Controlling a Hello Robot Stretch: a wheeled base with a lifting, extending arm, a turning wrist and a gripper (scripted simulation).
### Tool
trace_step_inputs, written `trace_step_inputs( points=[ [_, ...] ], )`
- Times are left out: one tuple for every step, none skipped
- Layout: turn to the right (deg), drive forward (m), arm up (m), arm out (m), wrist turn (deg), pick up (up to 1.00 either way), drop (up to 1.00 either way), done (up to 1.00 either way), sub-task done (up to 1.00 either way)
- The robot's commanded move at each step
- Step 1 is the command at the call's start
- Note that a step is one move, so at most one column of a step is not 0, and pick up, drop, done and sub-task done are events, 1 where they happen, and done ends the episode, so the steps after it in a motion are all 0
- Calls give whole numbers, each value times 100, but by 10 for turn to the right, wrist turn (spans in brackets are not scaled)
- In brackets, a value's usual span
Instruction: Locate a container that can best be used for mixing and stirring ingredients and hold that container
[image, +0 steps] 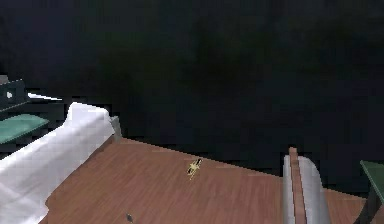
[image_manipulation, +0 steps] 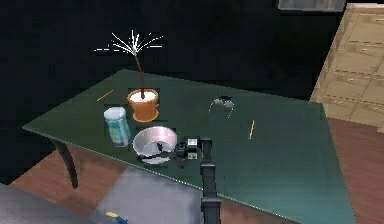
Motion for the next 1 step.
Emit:
trace_step_inputs(
  points=[
    [0,0,0,0,0,100,0,0,0]
  ],
)
